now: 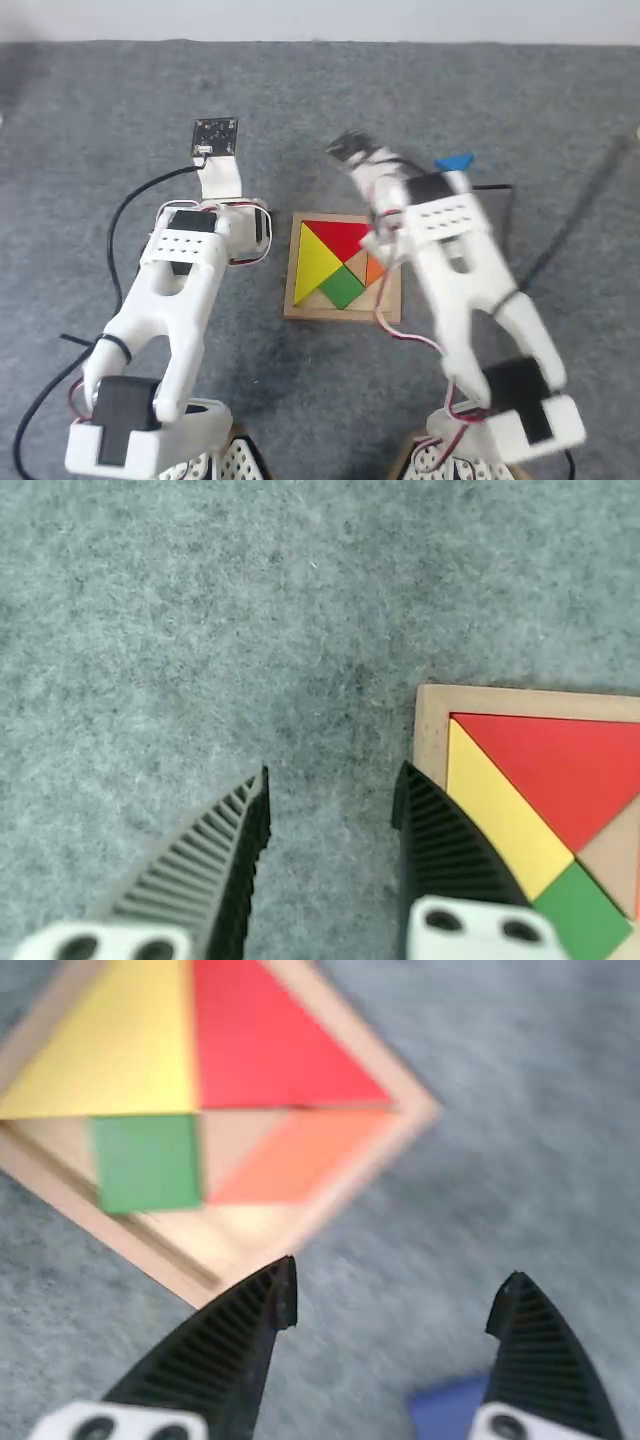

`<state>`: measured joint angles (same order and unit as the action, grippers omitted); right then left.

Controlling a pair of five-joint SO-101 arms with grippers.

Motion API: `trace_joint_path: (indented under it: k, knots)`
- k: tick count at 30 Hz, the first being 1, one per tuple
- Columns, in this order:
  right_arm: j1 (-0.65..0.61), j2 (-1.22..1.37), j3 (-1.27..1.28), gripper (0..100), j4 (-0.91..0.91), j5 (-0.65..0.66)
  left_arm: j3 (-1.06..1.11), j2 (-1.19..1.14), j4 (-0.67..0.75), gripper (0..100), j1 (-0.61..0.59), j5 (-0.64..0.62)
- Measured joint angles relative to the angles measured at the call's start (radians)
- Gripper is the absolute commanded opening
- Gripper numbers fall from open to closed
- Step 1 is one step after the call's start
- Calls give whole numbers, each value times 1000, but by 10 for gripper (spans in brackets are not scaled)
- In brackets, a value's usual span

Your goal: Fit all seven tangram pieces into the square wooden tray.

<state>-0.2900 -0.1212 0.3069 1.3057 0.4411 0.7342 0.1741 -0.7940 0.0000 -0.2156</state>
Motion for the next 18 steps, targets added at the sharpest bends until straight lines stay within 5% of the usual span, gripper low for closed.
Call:
trace_joint_path:
  k: [9,18]
  knots:
    - [334,-64,0,310,38,5,0,0,0,203,0,6]
    - [376,130,0,310,37,-23,0,0,0,203,0,8]
